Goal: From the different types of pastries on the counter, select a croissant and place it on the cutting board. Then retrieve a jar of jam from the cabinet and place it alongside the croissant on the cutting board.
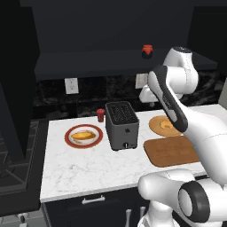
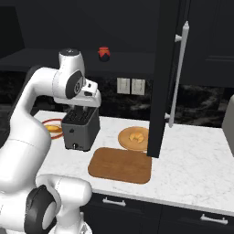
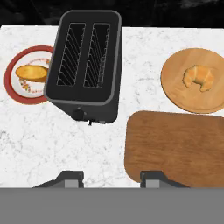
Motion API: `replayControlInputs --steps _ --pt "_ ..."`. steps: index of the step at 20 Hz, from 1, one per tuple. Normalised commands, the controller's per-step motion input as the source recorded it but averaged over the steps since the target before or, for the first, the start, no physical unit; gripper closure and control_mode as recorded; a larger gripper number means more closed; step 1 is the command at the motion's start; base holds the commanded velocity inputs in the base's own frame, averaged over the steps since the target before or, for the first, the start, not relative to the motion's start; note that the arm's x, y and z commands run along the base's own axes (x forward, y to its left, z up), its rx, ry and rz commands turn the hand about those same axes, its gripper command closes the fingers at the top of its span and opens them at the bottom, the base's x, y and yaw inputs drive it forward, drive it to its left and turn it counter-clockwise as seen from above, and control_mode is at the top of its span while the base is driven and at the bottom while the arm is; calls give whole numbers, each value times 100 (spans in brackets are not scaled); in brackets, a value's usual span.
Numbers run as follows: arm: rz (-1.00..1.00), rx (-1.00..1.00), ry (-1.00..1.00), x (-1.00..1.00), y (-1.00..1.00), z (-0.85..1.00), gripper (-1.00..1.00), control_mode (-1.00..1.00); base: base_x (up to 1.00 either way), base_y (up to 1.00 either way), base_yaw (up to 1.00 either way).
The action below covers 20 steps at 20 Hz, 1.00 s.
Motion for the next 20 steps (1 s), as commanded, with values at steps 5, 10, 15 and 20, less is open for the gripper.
replayControlInputs --steps 5,10,15,20 --pt "0 -2 0 -3 -19 -24 -100 -100 0 0 0" --pt "0 0 0 2 -88 -69 -100 -100 0 0 0" --pt "5 -1 0 5 -98 -71 -100 -100 0 0 0" --pt "0 0 2 24 -69 -41 -100 -100 0 0 0"
